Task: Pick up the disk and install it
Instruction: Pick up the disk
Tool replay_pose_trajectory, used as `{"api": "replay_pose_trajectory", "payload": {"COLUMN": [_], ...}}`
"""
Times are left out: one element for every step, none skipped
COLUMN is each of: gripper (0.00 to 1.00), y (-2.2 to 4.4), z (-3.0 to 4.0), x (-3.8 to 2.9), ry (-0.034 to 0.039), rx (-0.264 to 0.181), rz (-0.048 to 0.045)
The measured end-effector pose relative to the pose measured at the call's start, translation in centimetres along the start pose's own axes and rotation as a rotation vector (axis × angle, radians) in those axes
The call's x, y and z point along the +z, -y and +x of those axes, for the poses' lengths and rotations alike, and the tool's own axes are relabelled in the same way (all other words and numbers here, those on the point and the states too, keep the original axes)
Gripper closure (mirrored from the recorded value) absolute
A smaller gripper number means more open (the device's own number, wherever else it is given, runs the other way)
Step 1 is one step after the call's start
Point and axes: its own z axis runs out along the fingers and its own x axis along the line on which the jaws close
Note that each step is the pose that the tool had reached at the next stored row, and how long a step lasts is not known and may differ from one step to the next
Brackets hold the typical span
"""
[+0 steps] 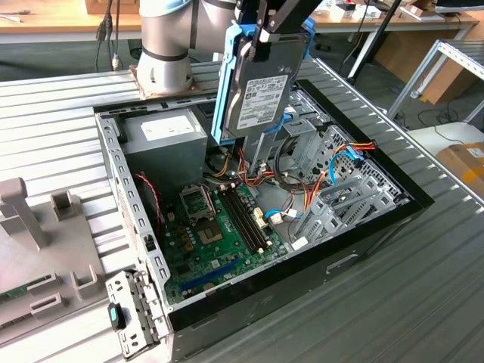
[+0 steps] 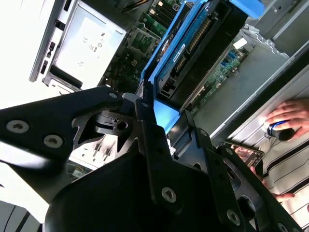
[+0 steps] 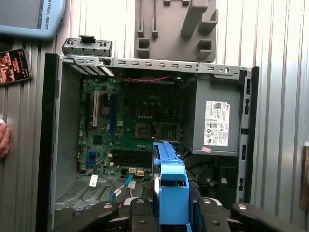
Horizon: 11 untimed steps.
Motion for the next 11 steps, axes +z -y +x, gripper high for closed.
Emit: {"api": "replay_pose_trajectory", "payload": {"gripper": [0.63,0.63,0.63,0.63,0.63,0.63,0.63,0.63,0.63,0.63,0.63], "y": [-0.01,-0.02,-0.03,-0.03,-0.02,-0.02,-0.03,-0.03,-0.03,-0.03,-0.03], "z": [0.18,0.38,0.47,0.48,0.51,0.53,0.54,0.54,0.56,0.64,0.67], "x": [0.00,0.01,0.01,0.01,0.01,0.01,0.00,0.01,0.00,0.01,0.01], "ry": [0.0001,0.0000,0.0000,0.0001,0.0001,0.0000,0.0000,0.0000,0.0000,0.0000,0.0000], "rx": [0.000,0.000,0.000,0.000,0.000,0.000,0.000,0.000,0.000,0.000,0.000], "rz": [0.0001,0.0000,0.0000,0.0001,0.0001,0.0000,0.0000,0.0000,0.0000,0.0001,0.0000]}}
